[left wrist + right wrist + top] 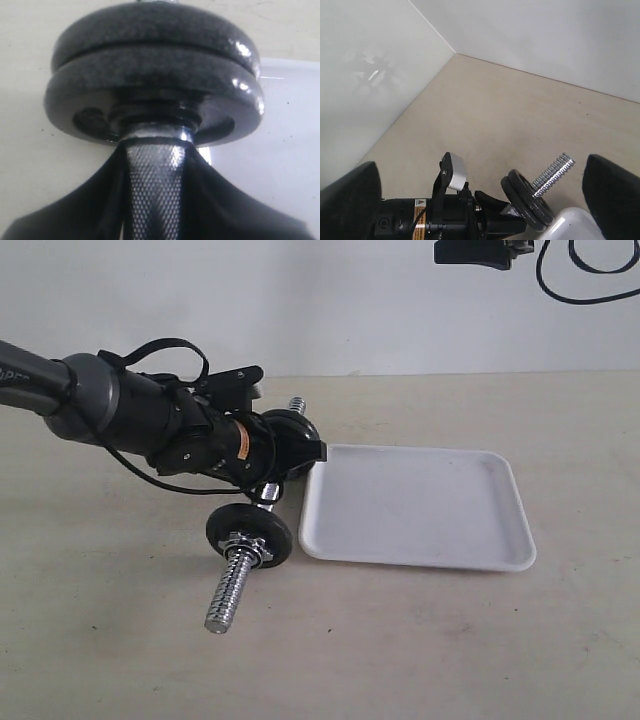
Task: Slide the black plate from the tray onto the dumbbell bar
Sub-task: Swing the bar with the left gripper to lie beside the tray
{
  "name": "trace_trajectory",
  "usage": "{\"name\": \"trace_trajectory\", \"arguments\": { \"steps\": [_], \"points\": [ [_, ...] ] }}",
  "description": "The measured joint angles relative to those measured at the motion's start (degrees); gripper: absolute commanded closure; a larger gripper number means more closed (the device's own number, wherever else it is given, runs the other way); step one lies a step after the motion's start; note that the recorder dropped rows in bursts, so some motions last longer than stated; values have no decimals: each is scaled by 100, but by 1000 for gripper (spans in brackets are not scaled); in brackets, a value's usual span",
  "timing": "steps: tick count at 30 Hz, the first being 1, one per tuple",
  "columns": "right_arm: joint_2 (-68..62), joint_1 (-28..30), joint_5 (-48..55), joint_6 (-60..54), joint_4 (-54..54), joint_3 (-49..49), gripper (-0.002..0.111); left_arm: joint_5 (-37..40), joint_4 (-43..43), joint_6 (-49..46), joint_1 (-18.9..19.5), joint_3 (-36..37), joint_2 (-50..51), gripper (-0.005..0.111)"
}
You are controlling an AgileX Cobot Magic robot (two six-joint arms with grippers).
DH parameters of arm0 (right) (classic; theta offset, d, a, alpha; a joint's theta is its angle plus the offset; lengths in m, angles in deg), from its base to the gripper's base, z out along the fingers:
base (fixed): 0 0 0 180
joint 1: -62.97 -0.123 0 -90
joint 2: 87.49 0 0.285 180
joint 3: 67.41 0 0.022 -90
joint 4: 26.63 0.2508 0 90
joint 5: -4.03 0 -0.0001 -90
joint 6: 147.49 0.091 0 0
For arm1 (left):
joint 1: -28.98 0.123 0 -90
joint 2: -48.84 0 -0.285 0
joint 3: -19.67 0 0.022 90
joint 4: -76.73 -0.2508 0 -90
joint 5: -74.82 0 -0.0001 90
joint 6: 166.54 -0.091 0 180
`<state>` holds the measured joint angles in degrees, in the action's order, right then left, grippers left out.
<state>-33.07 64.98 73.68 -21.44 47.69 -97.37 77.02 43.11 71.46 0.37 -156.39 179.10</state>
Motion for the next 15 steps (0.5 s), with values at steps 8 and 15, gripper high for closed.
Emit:
{"name": "trace_trajectory", "arguments": {
  "steps": [8,15],
  "points": [
    [0,0,0,0,-38,0,5,-98,-26,24,0,0,13,102],
    [0,0,0,0,-47,0,5,-98,-42,36,0,0,13,100]
  ]
}}
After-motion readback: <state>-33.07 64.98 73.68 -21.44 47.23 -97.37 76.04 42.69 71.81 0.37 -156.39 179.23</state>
